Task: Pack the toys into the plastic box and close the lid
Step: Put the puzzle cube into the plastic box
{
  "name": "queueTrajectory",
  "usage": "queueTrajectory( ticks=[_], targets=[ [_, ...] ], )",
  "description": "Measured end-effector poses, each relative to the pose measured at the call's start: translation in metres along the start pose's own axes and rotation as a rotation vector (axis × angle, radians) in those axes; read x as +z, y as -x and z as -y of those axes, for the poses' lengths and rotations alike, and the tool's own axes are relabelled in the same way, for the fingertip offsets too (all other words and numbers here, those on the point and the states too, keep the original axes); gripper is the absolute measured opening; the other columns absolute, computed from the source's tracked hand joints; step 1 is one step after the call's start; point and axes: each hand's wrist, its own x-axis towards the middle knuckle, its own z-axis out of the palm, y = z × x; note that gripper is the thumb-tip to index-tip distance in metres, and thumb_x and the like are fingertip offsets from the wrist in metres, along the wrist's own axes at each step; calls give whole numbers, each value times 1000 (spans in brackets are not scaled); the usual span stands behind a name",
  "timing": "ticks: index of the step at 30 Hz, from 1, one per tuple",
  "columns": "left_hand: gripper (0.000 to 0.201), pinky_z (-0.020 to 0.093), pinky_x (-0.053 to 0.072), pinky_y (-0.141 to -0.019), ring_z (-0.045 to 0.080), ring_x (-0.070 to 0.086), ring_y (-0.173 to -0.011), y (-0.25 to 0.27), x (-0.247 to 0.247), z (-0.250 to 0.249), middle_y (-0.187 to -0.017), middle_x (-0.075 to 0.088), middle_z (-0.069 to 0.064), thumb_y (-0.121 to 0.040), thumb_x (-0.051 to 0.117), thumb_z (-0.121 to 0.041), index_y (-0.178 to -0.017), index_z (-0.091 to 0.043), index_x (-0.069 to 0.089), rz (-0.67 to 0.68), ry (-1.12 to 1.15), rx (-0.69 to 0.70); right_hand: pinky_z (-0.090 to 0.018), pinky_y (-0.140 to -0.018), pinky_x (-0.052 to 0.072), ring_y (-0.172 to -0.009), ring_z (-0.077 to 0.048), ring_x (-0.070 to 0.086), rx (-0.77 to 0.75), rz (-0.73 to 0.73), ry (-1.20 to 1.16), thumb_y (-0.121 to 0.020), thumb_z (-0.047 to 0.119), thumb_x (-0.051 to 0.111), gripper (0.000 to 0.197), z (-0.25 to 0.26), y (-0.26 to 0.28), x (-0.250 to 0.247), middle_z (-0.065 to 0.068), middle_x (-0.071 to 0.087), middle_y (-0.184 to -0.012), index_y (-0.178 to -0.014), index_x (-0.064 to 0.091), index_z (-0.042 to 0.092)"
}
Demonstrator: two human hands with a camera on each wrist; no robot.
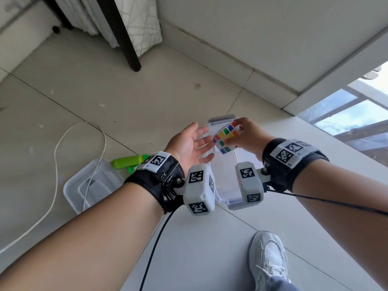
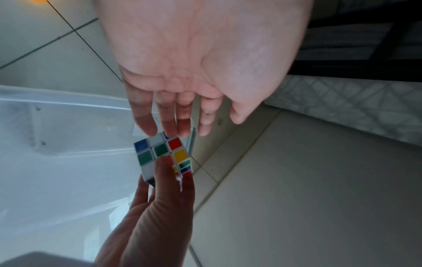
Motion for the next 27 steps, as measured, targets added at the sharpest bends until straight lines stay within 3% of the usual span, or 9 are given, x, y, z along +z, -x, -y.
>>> queueTrajectory(
  ticks=[8, 11, 14, 18, 21, 27],
  targets=[
    [21, 33, 42, -68, 20, 55, -87, -38, -14, 26, -86, 57, 1, -92, 55, -36, -93, -17, 62, -239, -45, -62, -38, -81, 56, -100, -28, 59, 30, 35, 77, -69, 3, 73, 67, -42, -38, 36, -12, 58, -117, -128, 44, 16],
    [16, 33, 47, -65, 19, 57, -83, -47, -18, 30, -88, 59, 1, -93, 55, -32, -97, -18, 62, -224, -53, -94, -36, -75, 55, -98, -30, 54, 20, 18, 192, -69, 1, 69, 70, -53, -53, 47, -11, 45, -118, -131, 42, 20],
    [16, 29, 53, -54, 18, 60, -74, -51, -20, 34, -88, 63, 0, -94, 53, -32, -98, -21, 64, -133, -63, -141, -42, -85, 54, -109, -34, 49, -45, -1, 303, -72, -4, 62, 69, -61, -62, 53, -12, 41, -125, -131, 43, 26],
    [17, 33, 43, -68, 15, 58, -78, -58, -24, 43, -87, 62, -1, -93, 53, -34, -100, -27, 67, -149, -118, -138, -37, -88, 49, -111, -31, 46, -175, 5, 476, -77, -9, 47, 71, -62, -67, 67, -8, 40, -131, -134, 42, 32],
    [22, 29, 43, -65, 14, 59, -78, -59, -31, 47, -88, 62, -1, -93, 54, -34, -109, -26, 66, -138, -117, -129, -41, -93, 49, -116, -33, 46, -214, 8, 514, -75, -11, 42, 75, -62, -66, 78, -8, 34, -141, -137, 39, 31],
    [19, 28, 44, -67, 13, 65, -82, -56, -65, 60, -90, 67, -1, -93, 55, -32, -104, -21, 66, -215, -27, -114, -38, -98, 46, -122, -32, 45, -231, -47, 410, -75, -12, 47, 72, -63, -55, 67, -9, 34, -145, -137, 41, 24]
  ],
)
